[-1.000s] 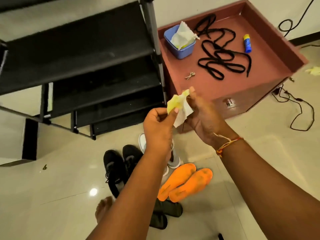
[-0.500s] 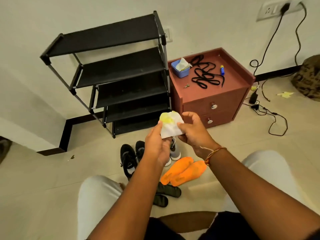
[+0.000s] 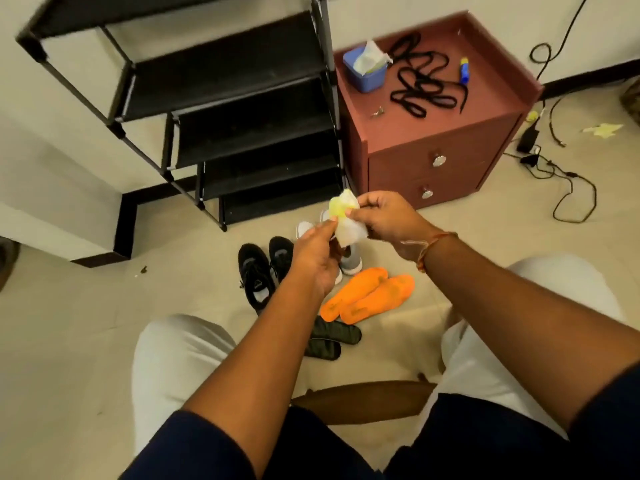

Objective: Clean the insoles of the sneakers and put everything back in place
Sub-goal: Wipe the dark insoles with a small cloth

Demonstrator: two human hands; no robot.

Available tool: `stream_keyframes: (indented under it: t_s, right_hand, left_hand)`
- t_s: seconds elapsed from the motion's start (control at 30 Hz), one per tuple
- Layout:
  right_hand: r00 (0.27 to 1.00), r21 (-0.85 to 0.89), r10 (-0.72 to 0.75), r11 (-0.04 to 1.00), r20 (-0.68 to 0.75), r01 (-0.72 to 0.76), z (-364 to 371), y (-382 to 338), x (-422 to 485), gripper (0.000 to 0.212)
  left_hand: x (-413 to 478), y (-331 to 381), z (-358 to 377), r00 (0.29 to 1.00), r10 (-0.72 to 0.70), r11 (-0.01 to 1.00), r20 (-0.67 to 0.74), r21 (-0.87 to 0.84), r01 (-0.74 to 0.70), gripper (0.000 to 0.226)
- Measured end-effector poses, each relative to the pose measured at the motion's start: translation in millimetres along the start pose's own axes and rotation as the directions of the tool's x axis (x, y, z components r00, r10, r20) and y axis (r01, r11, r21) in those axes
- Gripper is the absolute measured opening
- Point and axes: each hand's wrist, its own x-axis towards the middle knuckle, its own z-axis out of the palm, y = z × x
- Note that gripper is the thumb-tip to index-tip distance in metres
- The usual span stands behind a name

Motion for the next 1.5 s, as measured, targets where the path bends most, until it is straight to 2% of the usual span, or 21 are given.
stream_keyframes:
  t_s: [0.1,0.23,0.3,0.37,0.47,0.53,0.63,0.73,0.83,0.93,1.0,1.1,1.23,1.43,1.5]
  right_hand:
    - [0.991,-0.138,0.069,0.987,-0.116,-0.085,-11.8,37.8,35.3,0.019]
    - [0.952,-0.406,0.196,0.87,-0.234,-0.279,-26.1,106.3,62.3,0.02]
    - [0.936,-0.481,0.245,0.808,-0.251,-0.34,-31.6,137.7,73.6,0.024]
    - [0.925,-0.51,0.281,0.773,-0.255,-0.376,-31.4,167.8,82.4,0.027]
    - [0.886,-0.477,0.376,0.747,-0.272,-0.464,-21.5,210.7,100.5,0.028]
    - [0.852,-0.433,0.445,0.733,-0.278,-0.524,-11.8,235.0,108.6,0.027]
    - [0.787,-0.343,0.538,0.709,-0.301,-0.616,3.0,275.9,121.4,0.026]
    - [0.744,-0.299,0.587,0.683,-0.318,-0.667,14.0,314.2,125.1,0.027]
    - [0.717,-0.303,0.615,0.651,-0.328,-0.696,19.1,347.9,130.2,0.028]
    - [0.705,-0.287,0.634,0.645,-0.318,-0.709,22.3,372.0,133.4,0.028]
    - [0.705,-0.267,0.638,0.653,-0.31,-0.709,25.7,384.9,134.5,0.027]
    - [0.701,-0.224,0.642,0.667,-0.31,-0.71,32.0,397.2,134.9,0.022]
    - [0.684,-0.16,0.662,0.672,-0.306,-0.723,38.1,403.6,135.0,0.012]
    - [0.681,-0.147,0.671,0.672,-0.294,-0.726,38.7,406.6,135.7,0.006]
    - [0.668,-0.128,0.682,0.665,-0.298,-0.736,37.7,407.0,135.4,0.015]
  left_hand:
    - [41.0,-23.6,-6.7,0.995,-0.006,0.983,-0.101,0.179,0.024,0.007]
    - [95.0,-70.1,-30.5,0.978,-0.067,0.875,-0.197,0.459,0.153,0.01]
    - [122.2,-94.4,-45.7,0.973,-0.07,0.766,-0.22,0.613,0.194,0.006]
    - [147.4,-117.7,-63.9,0.975,-0.084,0.631,-0.205,0.746,0.211,0.01]
    - [183.2,-143.6,-86.8,0.979,-0.126,0.387,-0.163,0.9,0.2,0.023]
    - [200.8,-155.0,-101.4,0.981,-0.162,0.246,-0.109,0.958,0.147,0.033]
    - [230.4,-179.3,-123.4,0.972,-0.217,0.108,-0.086,0.988,0.112,0.036]
    - [250.6,-209.2,-141.1,0.963,-0.258,0.048,-0.077,0.995,0.093,0.031]
    - [270.4,-234.7,-153.6,0.97,-0.227,0.011,-0.08,0.996,0.085,0.032]
    - [286.7,-248.1,-160.9,0.979,-0.155,-0.002,-0.131,0.991,0.133,0.055]
    - [296.2,-253.1,-165.7,0.982,-0.129,-0.079,-0.139,0.988,0.129,0.067]
    - [304.3,-255.8,-170.7,0.985,-0.121,-0.185,-0.126,0.977,0.102,0.071]
    - [314.2,-260.5,-176.0,0.989,-0.098,-0.267,-0.108,0.96,0.079,0.065]
    - [328.1,-265.2,-179.5,0.992,-0.052,-0.269,-0.119,0.958,0.101,0.037]
    - [331.7,-265.7,-182.7,0.992,-0.064,-0.24,-0.106,0.967,0.088,0.026]
